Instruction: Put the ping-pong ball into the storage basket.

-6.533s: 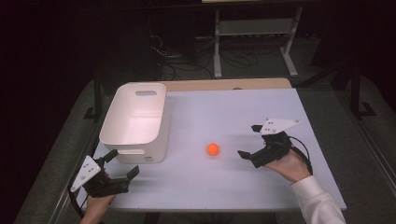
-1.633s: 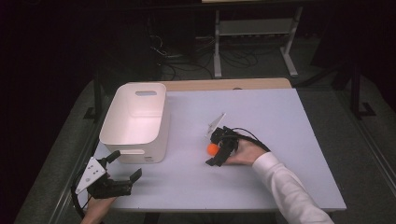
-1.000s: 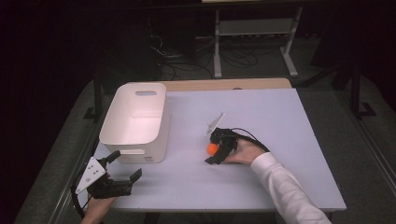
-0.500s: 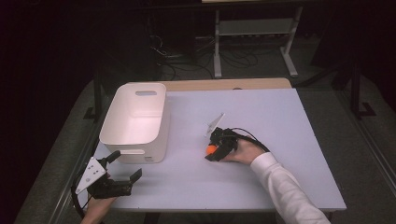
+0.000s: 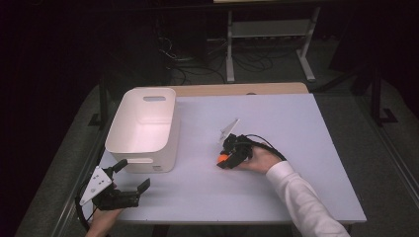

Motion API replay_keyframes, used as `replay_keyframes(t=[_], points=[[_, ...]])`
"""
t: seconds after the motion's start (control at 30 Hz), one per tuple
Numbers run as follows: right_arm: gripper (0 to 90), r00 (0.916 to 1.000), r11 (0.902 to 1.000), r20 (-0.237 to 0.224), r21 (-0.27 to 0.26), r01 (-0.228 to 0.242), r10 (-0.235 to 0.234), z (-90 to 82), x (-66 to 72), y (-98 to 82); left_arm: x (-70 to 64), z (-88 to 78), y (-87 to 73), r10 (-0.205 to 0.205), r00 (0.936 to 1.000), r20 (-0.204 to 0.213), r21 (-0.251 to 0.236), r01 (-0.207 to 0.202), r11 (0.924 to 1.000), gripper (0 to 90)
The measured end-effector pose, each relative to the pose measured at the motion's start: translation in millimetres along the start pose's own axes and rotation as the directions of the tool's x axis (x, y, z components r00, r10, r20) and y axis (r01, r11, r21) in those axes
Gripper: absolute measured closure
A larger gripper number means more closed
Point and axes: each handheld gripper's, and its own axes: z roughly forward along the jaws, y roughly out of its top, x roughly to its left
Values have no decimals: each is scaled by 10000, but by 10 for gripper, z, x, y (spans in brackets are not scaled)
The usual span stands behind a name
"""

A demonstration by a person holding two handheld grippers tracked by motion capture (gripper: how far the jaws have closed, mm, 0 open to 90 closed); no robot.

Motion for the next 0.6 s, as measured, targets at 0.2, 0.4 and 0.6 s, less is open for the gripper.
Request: replay_keyframes(t=[0.2,0.4,0.6], points=[[493,9999,9998,-111,-207,-62,60,-82,11,17,0,1,0,7,10000,-11,8,-7,10000,0],[493,9998,9995,-179,-306,36,-41,-176,41,57,-2,0,2,17,10000,-4,-7,-17,10000,0],[493,9998,9991,-139,-408,136,-142,-272,78,111,-2,0,2,42,10000,12,-21,-42,10000,0]])
